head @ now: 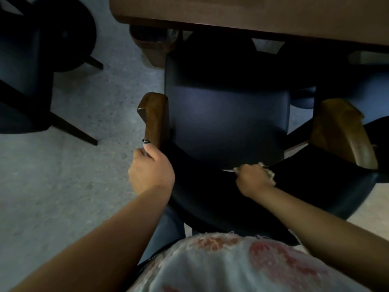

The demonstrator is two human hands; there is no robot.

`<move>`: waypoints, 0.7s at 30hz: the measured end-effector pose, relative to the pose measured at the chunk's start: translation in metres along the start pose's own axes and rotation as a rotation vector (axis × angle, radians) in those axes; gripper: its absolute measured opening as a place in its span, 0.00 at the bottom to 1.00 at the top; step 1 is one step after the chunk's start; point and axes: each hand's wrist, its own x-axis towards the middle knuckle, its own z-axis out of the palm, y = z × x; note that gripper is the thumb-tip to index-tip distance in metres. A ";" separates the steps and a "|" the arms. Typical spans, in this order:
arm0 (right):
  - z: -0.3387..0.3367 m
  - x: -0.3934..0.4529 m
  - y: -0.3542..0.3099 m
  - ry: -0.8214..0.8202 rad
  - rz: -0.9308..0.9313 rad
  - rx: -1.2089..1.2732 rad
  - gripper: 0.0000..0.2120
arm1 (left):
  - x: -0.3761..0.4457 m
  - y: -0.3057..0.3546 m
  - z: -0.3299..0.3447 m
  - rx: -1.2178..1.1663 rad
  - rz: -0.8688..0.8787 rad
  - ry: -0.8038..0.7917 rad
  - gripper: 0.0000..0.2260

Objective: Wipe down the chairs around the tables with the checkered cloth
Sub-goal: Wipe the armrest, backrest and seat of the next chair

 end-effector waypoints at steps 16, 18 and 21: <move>-0.015 0.008 -0.133 0.083 -0.288 0.848 0.14 | 0.003 -0.002 0.004 0.035 0.034 0.037 0.21; -0.012 -0.008 -0.126 0.118 -0.386 0.822 0.15 | 0.004 -0.001 0.004 0.044 0.039 0.040 0.22; -0.007 -0.030 -0.117 0.144 -0.448 0.846 0.18 | 0.004 -0.002 0.004 0.056 0.038 0.027 0.23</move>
